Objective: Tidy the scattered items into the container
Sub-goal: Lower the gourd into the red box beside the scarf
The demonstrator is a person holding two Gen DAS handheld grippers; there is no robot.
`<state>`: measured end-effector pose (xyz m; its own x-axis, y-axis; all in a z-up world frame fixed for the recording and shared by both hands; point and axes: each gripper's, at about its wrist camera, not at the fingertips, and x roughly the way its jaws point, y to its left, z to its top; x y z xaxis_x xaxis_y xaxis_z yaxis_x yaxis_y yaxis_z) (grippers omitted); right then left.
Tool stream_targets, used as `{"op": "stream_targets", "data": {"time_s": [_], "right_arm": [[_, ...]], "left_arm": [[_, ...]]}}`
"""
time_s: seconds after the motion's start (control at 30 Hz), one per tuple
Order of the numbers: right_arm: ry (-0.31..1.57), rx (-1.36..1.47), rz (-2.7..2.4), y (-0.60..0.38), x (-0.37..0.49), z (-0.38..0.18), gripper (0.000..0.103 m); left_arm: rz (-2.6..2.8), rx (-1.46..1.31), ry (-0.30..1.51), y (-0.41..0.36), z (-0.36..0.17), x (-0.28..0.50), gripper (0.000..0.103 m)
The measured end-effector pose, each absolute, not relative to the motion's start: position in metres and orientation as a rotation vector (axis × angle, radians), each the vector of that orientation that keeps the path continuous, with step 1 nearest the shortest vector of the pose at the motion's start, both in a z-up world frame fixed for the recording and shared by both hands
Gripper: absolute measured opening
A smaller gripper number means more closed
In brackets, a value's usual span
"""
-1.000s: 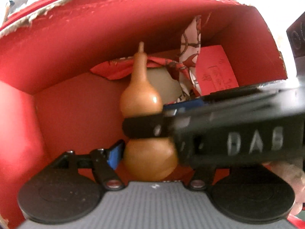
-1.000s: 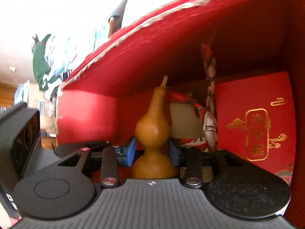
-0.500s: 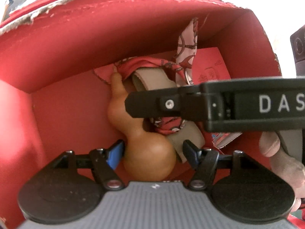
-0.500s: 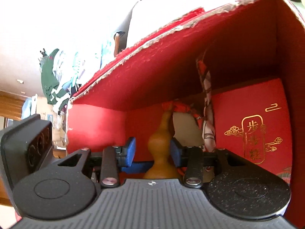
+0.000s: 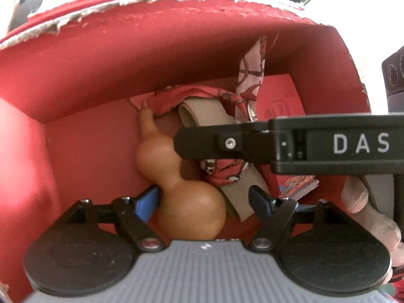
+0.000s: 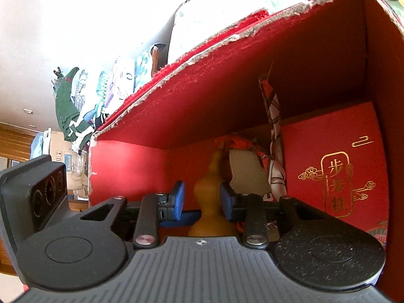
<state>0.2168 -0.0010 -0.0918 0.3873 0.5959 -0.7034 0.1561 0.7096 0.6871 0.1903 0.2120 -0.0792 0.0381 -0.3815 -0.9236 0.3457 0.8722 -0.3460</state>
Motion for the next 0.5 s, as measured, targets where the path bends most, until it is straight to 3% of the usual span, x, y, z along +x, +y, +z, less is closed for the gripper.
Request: {"op": "stream_targets", "data": {"time_s": [0.17, 0.3, 0.5], "right_arm": [[1.159, 0.753, 0.308, 0.003, 0.219, -0.091, 0.035], [1.15, 0.757, 0.293, -0.001, 0.218, -0.091, 0.035], [1.146, 0.746, 0.256, -0.005, 0.216, -0.092, 0.035]], "left_arm": [[-0.54, -0.045, 1.359, 0.215, -0.069, 0.181, 0.08], [-0.513, -0.079, 1.269, 0.221, -0.056, 0.17, 0.093], [-0.472, -0.111, 1.224, 0.243, -0.053, 0.184, 0.093]]}}
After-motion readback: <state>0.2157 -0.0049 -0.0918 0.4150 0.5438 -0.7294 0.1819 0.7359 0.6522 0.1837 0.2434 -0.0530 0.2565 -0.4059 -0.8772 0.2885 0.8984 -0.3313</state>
